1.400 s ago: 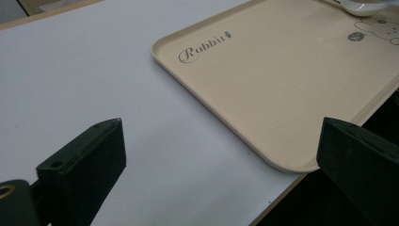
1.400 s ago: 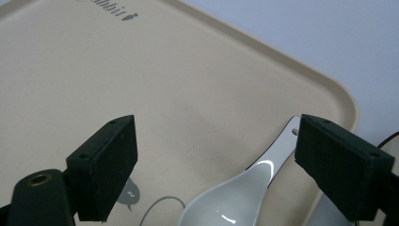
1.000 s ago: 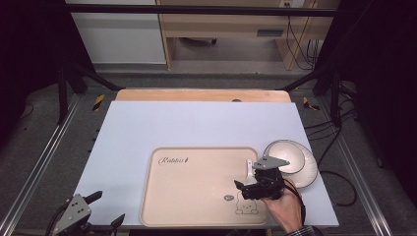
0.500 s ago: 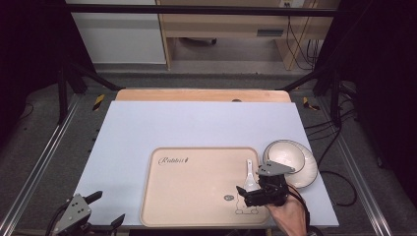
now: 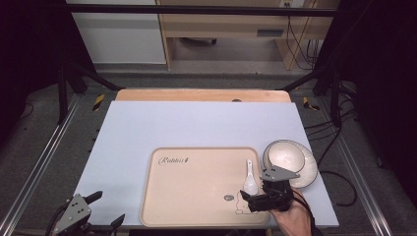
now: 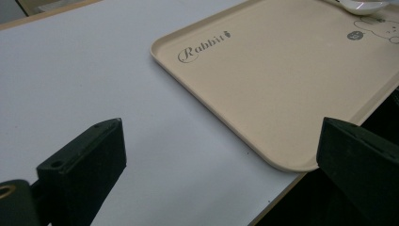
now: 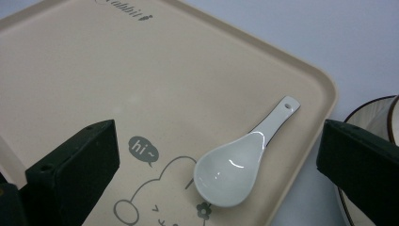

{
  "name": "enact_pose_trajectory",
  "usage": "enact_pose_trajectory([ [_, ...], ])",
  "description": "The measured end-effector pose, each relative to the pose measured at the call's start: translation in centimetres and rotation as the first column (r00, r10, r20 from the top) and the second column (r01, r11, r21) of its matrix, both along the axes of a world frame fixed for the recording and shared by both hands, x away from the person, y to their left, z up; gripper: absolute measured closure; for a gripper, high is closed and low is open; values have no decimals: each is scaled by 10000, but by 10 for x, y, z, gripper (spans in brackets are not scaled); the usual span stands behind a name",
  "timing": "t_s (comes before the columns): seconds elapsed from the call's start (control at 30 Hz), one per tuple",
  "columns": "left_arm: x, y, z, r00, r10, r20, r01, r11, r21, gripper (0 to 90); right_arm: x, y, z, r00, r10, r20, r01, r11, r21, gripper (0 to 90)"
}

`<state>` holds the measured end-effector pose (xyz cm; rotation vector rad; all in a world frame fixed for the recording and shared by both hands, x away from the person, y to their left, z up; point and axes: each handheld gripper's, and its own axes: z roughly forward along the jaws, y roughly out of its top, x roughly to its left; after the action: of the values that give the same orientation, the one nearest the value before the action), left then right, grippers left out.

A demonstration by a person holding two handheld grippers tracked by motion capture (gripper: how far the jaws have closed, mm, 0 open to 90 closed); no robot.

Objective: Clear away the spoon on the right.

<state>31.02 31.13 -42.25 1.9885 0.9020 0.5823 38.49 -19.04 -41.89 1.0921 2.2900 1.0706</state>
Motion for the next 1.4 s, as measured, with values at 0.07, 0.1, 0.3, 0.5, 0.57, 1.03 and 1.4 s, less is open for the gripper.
enact_pose_trajectory([
  [0.07, 0, 0, 0, 10000, 3, 1, -3, 10000, -3, 15, -2, -2, 0, 10000, 2, 53, -2, 10000, -19, 1],
  [0.1, 0, 0, 0, 10000, 3, -1, -3, 10000, -3, 15, -3, -2, 0, 10000, -26, 48, 26, 10000, -36, 1],
  [0.3, 0, 0, 0, 10000, -9, -7, 9, 10000, 11, 15, -7, -7, 1, 9996, -238, 120, 239, 9997, -67, 1],
  [0.5, 0, 0, 0, 10000, 9, 4, -9, 10000, -5, 15, -11, -11, 1, 9992, -358, 174, 360, 9993, -68, 1],
  [0.57, 0, 0, 0, 10000, 5, -1, -5, 10000, -8, 15, -12, -13, 1, 9991, -411, 143, 412, 9991, -54, 1],
  [1.03, 0, 0, 0, 10000, 12, 3, -12, 10000, -11, 15, -24, -25, 1, 9958, -886, 246, 887, 9960, -44, 1],
  [1.4, 0, 0, 0, 10000, 6, -1, -6, 10000, 3, 15, -35, -38, 0, 9925, -1200, 250, 1198, 9927, 100, 1],
])
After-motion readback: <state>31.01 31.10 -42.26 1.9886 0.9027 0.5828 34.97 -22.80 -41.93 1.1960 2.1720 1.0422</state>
